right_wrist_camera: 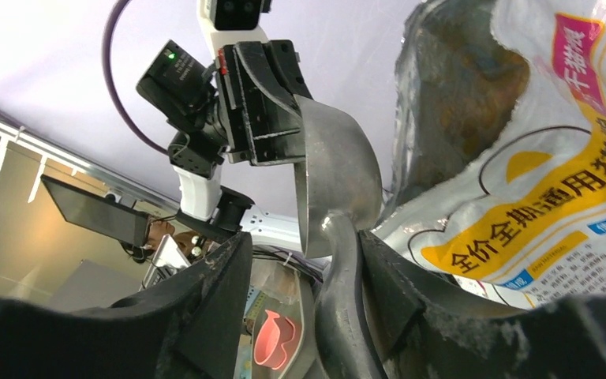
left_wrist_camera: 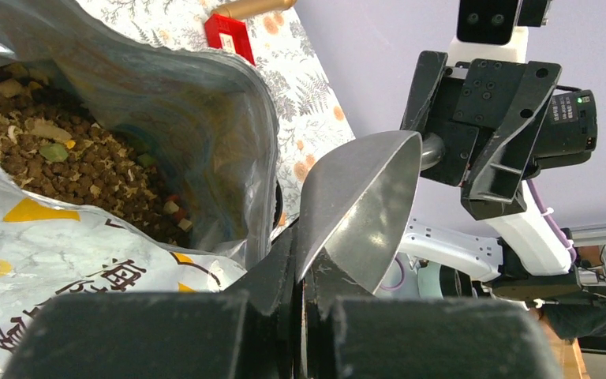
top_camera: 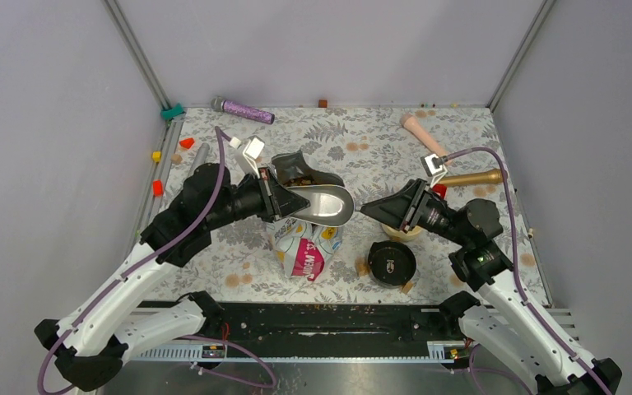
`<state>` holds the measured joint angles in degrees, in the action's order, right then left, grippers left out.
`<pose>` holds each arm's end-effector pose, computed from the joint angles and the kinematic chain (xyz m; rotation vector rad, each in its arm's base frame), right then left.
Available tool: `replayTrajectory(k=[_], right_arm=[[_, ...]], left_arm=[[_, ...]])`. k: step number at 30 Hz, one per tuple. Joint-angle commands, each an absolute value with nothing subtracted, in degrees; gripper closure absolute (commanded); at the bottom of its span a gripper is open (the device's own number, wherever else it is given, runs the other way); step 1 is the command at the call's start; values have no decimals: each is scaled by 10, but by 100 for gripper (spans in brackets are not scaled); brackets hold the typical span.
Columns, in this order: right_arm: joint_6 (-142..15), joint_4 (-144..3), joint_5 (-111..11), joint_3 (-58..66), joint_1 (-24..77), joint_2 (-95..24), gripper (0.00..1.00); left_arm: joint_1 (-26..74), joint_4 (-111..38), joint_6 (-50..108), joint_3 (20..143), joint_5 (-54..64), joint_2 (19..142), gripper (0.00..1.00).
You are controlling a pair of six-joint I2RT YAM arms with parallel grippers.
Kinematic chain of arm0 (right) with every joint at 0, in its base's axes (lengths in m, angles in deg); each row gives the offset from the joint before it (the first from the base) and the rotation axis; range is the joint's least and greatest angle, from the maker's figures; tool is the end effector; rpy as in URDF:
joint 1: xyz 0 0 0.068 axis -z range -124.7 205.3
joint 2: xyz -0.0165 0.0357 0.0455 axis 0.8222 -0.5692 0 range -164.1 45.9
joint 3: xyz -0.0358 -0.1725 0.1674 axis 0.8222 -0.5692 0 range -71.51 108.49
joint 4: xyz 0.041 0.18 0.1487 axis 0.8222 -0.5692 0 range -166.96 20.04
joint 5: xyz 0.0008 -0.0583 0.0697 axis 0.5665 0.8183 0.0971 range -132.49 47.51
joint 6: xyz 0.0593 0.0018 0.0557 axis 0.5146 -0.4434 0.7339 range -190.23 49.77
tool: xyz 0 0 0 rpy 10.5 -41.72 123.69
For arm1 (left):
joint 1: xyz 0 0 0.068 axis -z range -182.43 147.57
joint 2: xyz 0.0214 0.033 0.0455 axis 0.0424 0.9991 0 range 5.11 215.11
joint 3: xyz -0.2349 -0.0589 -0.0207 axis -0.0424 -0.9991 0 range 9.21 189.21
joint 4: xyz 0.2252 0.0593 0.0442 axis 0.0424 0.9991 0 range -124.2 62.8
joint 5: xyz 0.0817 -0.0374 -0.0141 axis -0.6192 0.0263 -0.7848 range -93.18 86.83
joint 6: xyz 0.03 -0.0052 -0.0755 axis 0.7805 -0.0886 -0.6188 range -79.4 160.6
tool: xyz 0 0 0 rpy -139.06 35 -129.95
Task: Serve the pet food
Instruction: Pick up the spatula from the center of the board.
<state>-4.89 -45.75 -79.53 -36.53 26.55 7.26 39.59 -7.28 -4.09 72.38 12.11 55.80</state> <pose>0.1392 0.1249 0.3508 -0.1984 1.5056 1.7560 0.1440 -0.1548 0.3643 0.1623 2.0147 -1.2660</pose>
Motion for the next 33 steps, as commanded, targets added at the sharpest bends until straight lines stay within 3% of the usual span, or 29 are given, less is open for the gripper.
replayTrajectory(k=[1, 8, 12, 17, 19, 23, 24, 33], right_arm=[[-77, -484, -827, -336, 263, 85, 44], [-97, -516, -832, -327, 263, 99, 51], [-100, -517, -832, -325, 263, 102, 62], [-97, -504, -833, -323, 263, 104, 100], [-97, -502, -827, -318, 263, 103, 100], [-125, -543, -813, -286, 263, 95, 100], [-137, -568, -811, -272, 263, 92, 100], [-261, -886, -689, -126, 263, 47, 100]], left_arm=[[395, -93, -27, 754, 127, 570, 100], [396, -84, -20, 769, 125, 583, 100], [395, -83, -17, 772, 130, 585, 100], [396, -71, -15, 781, 125, 587, 98], [396, -58, -10, 791, 122, 591, 79], [395, 0, 6, 828, 96, 597, 15], [396, 21, 9, 839, 80, 597, 3], [396, 283, 13, 988, -177, 670, 1]])
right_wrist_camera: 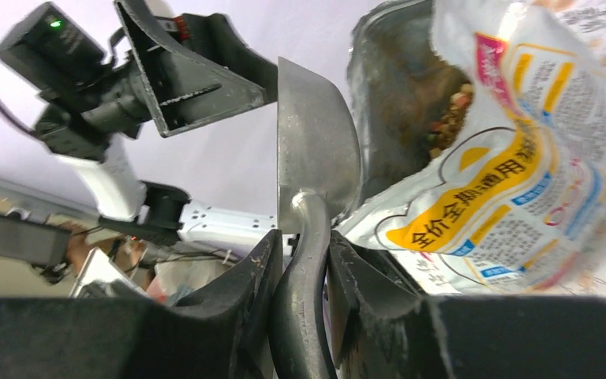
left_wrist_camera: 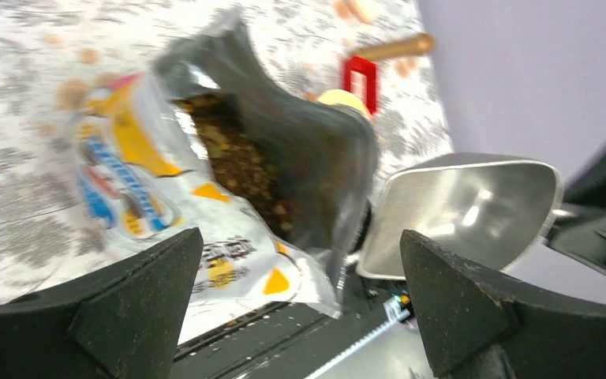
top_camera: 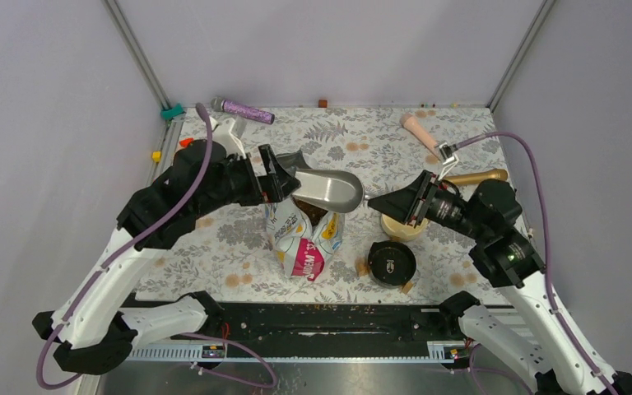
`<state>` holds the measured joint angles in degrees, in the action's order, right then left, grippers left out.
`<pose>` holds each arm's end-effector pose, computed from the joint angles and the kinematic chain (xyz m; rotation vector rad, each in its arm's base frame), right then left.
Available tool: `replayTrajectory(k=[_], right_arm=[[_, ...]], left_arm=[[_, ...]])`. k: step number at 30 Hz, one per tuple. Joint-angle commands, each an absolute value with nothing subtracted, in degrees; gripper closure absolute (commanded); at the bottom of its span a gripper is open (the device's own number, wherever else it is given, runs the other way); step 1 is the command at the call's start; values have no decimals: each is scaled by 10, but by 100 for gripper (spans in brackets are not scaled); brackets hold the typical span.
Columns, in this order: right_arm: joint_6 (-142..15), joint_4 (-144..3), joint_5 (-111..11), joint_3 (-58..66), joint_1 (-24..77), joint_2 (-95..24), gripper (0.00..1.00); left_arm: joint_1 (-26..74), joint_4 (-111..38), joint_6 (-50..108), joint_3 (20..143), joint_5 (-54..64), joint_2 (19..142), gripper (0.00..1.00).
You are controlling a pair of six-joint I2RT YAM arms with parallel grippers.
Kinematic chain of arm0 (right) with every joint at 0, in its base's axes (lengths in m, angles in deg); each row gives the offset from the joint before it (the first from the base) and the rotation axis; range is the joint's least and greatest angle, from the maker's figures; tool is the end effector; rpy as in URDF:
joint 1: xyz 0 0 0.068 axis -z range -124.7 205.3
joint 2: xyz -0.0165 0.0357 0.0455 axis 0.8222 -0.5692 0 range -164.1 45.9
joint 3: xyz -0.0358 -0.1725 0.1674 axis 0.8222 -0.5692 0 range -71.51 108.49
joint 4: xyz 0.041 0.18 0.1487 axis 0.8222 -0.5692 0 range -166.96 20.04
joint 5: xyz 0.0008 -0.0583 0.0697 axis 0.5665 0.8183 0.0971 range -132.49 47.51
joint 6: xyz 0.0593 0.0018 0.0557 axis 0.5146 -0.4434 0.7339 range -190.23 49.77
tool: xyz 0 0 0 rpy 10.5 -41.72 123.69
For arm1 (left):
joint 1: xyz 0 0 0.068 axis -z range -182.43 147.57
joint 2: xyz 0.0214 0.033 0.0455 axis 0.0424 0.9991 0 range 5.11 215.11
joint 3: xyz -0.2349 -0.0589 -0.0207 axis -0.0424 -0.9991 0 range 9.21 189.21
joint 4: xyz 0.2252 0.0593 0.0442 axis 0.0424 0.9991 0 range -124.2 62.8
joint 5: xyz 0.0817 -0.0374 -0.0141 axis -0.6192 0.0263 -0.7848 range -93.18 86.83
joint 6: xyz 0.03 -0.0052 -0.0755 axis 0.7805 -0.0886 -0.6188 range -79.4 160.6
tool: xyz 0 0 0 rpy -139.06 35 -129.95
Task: Serve the pet food
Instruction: Pick up the spatula from the center of the board, then collect the pet food from the pet food bag.
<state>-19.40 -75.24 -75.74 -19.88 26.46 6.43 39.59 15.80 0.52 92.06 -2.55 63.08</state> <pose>0.1332 0.1175 0.3824 -0.2221 1.6595 1.5103 0.1484 -0.1349 0.3962 0.0436 2.1330 -0.8993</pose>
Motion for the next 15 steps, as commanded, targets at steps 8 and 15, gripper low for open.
replayTrajectory(k=[8, 15], right_arm=[[-336, -1062, -583, 4, 236, -51, 100], [-389, -1133, -483, 83, 174, -113, 100]], left_arm=[[391, 353, 16, 1076, -253, 797, 1], [386, 354, 41, 1109, -288, 874, 6]])
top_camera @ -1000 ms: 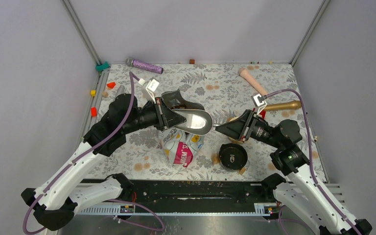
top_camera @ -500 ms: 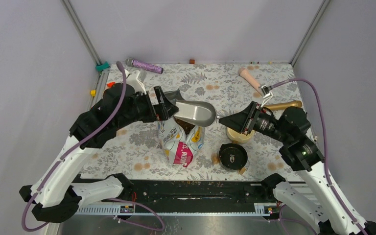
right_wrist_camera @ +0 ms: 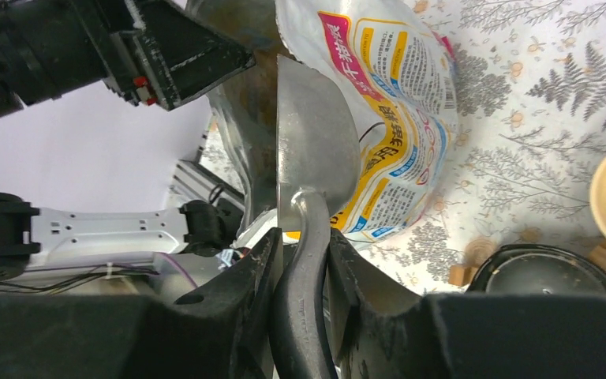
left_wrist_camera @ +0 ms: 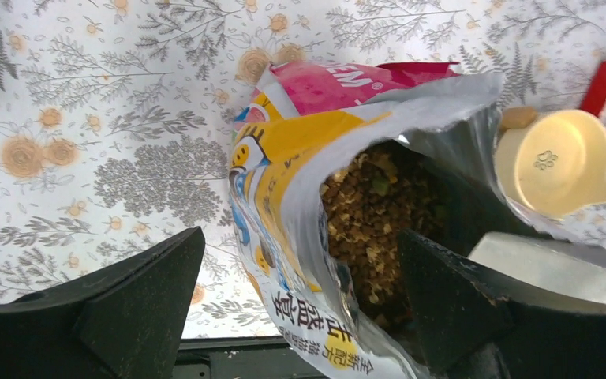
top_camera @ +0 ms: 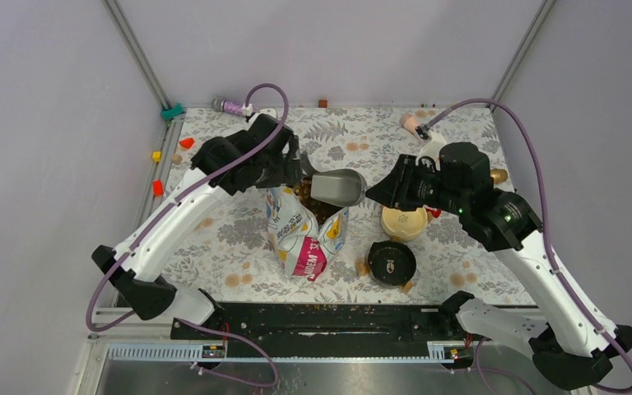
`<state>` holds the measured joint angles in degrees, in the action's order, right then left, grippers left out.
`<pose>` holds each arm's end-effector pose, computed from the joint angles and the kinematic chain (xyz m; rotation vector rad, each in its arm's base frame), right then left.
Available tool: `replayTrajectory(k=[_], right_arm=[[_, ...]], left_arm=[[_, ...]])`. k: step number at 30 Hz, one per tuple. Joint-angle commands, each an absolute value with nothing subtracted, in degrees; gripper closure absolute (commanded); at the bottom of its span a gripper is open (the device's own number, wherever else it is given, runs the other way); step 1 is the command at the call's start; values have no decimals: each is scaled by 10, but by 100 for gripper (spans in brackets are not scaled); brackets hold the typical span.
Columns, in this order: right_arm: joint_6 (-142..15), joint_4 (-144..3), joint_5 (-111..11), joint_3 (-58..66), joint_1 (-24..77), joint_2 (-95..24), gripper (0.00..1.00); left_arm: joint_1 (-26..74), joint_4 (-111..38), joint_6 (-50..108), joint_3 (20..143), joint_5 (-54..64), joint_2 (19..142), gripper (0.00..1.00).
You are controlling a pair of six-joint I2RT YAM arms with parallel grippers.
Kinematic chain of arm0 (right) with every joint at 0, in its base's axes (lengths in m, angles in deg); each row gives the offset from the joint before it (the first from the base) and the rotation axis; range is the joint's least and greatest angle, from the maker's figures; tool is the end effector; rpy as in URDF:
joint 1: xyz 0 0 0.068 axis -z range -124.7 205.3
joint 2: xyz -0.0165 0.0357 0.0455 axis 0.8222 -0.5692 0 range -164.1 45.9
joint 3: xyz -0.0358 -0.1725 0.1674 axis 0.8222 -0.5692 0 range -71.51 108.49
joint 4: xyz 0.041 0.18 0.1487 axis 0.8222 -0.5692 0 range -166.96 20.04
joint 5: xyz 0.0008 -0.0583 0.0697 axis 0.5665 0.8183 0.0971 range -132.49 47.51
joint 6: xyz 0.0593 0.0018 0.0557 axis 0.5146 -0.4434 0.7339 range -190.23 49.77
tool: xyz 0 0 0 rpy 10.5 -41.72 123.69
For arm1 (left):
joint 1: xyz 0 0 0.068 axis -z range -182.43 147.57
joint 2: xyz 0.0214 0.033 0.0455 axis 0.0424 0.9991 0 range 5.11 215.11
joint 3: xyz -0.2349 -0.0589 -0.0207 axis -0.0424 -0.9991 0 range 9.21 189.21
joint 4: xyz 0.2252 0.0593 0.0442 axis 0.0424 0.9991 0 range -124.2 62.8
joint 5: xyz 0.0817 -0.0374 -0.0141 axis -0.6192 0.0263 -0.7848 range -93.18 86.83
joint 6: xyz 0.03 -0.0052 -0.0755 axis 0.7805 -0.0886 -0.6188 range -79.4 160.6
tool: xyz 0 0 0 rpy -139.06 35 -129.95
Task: Serve the pet food
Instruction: Collect the pet food from the pet food bag.
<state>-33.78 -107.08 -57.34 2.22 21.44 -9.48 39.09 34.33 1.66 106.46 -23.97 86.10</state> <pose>0.1651 0.1326 0.3854 -0.1436 2.0321 1.0528 0.2131 -0.1552 0.3518 -0.0966 2.4101 -0.1941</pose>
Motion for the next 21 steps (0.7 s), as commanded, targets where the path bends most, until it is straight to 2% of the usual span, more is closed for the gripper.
replayTrajectory(k=[1, 3, 6, 12, 21], right_arm=[[-396, -1148, -464, 101, 163, -127, 100], [-403, -1174, -435, 133, 139, -152, 100], [-410, -1206, -391, 189, 104, -203, 100], [-430, -1260, -305, 276, 35, -286, 100], [-426, -1365, -161, 369, 0, -404, 100]], left_arm=[[386, 354, 44, 1108, -293, 879, 9], [386, 354, 52, 1110, -300, 888, 18], [386, 346, 56, 1103, -305, 891, 40], [385, 318, 70, 1060, -299, 867, 99], [385, 241, 93, 975, -256, 785, 100]])
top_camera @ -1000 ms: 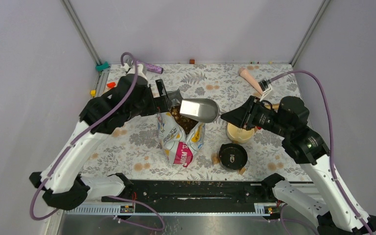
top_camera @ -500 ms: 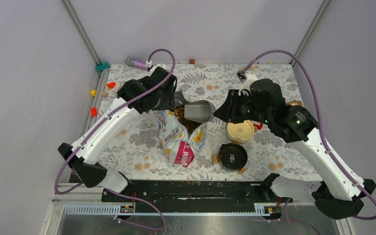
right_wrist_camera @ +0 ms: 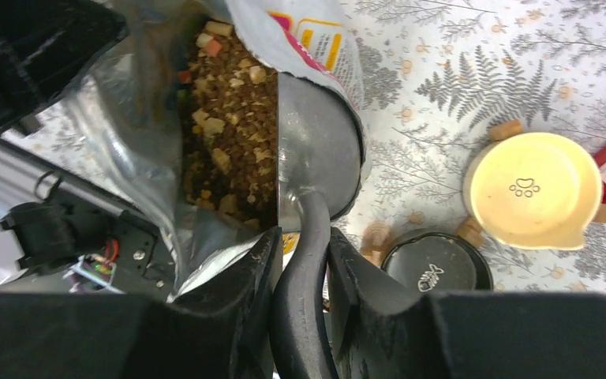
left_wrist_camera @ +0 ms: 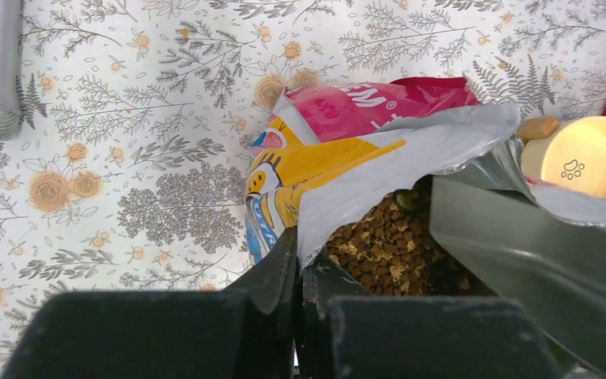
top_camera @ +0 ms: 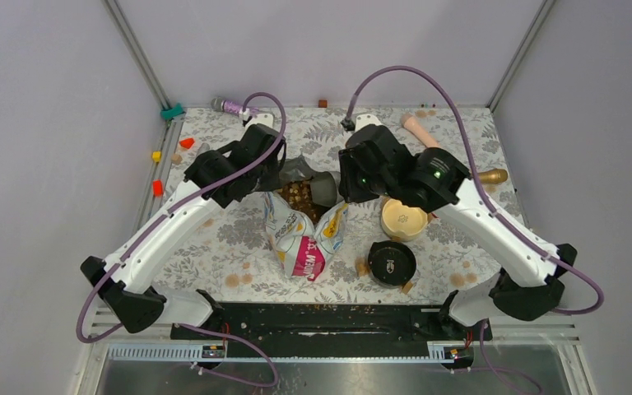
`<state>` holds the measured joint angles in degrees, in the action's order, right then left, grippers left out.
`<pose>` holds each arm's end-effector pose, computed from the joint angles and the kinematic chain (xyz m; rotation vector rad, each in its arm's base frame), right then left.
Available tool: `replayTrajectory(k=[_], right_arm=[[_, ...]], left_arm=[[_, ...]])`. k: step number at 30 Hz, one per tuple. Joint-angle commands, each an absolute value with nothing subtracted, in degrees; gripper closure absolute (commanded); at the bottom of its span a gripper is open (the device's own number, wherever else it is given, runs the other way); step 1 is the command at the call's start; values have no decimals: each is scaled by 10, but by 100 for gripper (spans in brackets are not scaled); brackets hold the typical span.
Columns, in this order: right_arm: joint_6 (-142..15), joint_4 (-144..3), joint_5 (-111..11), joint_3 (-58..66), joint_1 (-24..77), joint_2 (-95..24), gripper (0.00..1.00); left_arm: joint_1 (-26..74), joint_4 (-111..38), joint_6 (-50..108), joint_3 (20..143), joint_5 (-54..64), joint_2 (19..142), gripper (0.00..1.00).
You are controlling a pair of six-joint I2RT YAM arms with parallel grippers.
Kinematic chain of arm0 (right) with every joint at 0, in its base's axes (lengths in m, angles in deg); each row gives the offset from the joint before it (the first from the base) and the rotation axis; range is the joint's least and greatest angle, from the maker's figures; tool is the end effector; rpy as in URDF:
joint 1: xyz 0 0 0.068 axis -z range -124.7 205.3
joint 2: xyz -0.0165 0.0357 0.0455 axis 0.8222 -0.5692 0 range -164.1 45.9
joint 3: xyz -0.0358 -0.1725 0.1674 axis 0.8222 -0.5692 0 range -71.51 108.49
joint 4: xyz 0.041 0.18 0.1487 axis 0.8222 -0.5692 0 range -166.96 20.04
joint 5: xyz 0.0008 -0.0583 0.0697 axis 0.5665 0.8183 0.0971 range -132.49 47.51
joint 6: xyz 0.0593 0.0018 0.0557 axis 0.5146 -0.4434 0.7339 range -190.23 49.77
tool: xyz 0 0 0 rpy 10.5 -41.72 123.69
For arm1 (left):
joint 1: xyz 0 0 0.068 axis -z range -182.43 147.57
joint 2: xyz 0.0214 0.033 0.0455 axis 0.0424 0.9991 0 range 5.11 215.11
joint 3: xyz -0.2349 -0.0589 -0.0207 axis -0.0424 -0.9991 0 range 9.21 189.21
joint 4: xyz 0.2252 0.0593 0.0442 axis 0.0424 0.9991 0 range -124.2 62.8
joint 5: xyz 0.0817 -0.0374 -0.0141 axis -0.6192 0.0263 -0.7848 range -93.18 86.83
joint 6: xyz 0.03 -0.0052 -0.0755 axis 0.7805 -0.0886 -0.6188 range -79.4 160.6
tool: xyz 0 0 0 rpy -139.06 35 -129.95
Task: Serve the pet food
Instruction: Collect the pet food from the pet food bag.
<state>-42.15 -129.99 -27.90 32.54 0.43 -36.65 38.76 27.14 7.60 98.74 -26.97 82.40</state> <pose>0.1772 0.2209 0.3920 -0.3884 2.2327 0.5052 0.2148 -0.1502 0.3411 -0.0161 2.3382 -0.1326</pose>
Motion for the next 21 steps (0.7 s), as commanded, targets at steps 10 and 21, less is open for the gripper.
replayTrajectory(k=[10, 21], right_arm=[[-395, -1419, -91, 420, -1, -529, 100], [-406, -1237, -217, 315, -1, -546, 100]], left_arm=[[385, 237, 97, 968, -244, 788, 100], [385, 234, 98, 945, -243, 749, 100]])
